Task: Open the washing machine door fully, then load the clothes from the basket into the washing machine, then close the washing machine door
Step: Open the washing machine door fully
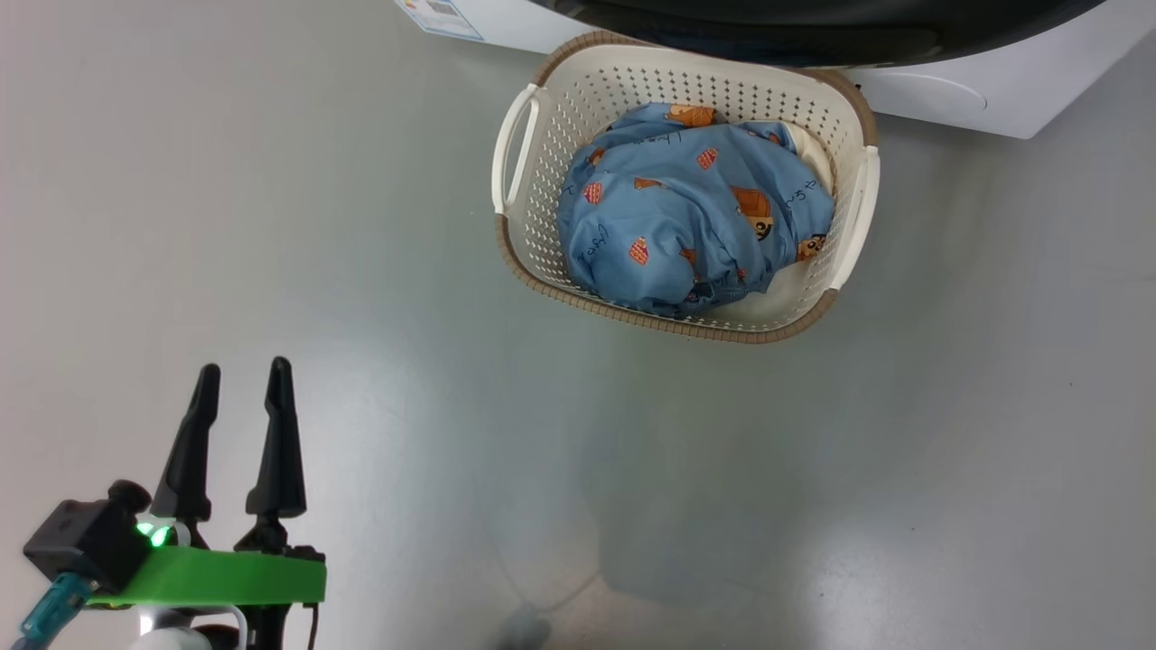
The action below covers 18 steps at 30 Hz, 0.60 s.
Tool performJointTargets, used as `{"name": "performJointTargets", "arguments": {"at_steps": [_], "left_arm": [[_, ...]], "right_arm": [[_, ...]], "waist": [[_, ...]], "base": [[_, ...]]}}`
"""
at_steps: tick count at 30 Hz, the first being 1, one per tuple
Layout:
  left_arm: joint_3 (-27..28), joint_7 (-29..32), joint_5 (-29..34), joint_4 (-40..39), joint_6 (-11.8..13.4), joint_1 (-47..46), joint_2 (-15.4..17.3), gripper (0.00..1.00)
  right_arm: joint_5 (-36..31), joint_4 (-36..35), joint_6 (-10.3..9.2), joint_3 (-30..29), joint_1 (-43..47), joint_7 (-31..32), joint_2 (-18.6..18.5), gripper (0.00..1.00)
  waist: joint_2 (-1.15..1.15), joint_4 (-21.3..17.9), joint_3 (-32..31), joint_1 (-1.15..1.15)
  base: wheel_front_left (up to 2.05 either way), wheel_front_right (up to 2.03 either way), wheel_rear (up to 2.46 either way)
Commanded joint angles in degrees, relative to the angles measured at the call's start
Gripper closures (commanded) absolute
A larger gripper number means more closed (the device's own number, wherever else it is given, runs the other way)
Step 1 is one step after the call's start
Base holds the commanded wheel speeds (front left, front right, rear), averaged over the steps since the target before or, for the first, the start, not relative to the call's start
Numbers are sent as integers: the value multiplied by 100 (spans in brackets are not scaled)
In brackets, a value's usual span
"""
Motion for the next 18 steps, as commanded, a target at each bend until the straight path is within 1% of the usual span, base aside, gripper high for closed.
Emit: {"name": "performJointTargets", "arguments": {"at_steps": [1,5,11,18], "left_arm": [[245,-36,44,-150,-3,-8,160,0],[263,-36,40,-147,-4,-32,160,0],[257,-36,33,-136,-5,-62,160,0],[286,-36,40,-93,-6,-65,160,0]], "right_arm": [[-35,-125,9,240,91,108,187,100],[-10,-141,9,416,159,214,217,100],[21,-139,9,530,271,241,266,100],[45,-187,9,764,530,306,415,100]], "waist": [[0,-15,12,0],[0,-56,-19,0],[0,-123,-144,0],[0,-289,-401,0]], "base": [[0,0,0],[0,0,0],[0,0,0],[0,0,0]]}}
